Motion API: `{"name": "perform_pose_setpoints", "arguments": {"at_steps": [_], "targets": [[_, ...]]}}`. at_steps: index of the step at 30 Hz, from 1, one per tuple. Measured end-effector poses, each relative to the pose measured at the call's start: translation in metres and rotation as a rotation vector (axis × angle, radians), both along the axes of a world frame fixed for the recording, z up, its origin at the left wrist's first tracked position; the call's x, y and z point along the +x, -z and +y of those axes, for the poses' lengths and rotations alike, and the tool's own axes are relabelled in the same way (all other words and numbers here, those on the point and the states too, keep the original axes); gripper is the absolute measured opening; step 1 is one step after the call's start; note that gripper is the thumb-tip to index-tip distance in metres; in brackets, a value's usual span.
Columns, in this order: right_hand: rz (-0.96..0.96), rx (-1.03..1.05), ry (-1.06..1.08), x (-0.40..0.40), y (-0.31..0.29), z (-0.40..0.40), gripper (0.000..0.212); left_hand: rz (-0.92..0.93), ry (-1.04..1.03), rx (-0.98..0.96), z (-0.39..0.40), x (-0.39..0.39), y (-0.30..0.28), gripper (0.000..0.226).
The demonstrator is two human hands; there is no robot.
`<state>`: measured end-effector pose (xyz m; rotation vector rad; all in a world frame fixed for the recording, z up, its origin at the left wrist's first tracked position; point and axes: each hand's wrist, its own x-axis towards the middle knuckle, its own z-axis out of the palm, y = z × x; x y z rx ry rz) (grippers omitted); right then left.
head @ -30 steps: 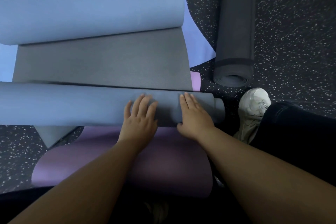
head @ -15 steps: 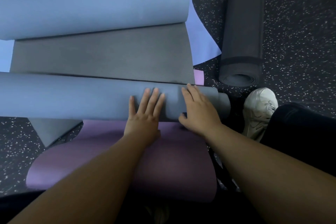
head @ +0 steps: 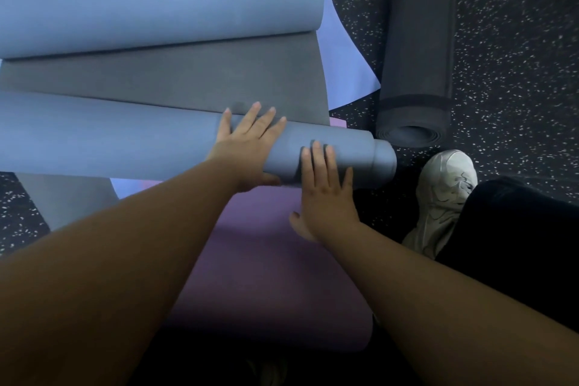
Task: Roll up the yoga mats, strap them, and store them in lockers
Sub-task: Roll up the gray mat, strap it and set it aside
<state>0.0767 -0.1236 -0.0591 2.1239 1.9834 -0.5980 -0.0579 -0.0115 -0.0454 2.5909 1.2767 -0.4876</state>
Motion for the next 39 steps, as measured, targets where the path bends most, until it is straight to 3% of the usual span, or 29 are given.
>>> {"name": "perform_pose_setpoints", "arguments": {"at_steps": [4, 6, 9, 15, 26, 33, 39], "targets": [[0.018, -0.043, 0.036, 0.0, 0.0, 0.008, 0.115, -0.149, 0.092, 0.373, -0.019, -0.016, 0.016, 0.104], [0.005, -0.043, 0.051, 0.0, -0.001, 0.015, 0.117, -0.057, 0.127, 0.44, -0.018, -0.025, 0.023, 0.116], [0.001, -0.049, 0.054, 0.002, -0.001, 0.029, 0.117, 0.105, 0.113, 0.363, -0.011, -0.024, 0.018, 0.133], [-0.038, -0.116, 0.044, 0.011, -0.007, 0.058, 0.119, 0.231, -0.031, 0.179, 0.017, 0.0, 0.009, 0.127], [-0.047, -0.102, 0.059, 0.029, -0.004, 0.094, 0.117, 0.184, 0.049, 0.11, 0.049, 0.006, -0.004, 0.11], [-0.129, 0.063, -0.04, 0.025, -0.022, 0.084, 0.089, 0.087, 0.103, 0.142, 0.041, -0.004, -0.017, 0.067], [-0.127, 0.054, -0.089, 0.016, -0.032, 0.034, 0.084, 0.099, 0.164, 0.078, -0.005, -0.013, -0.036, 0.067]]}}
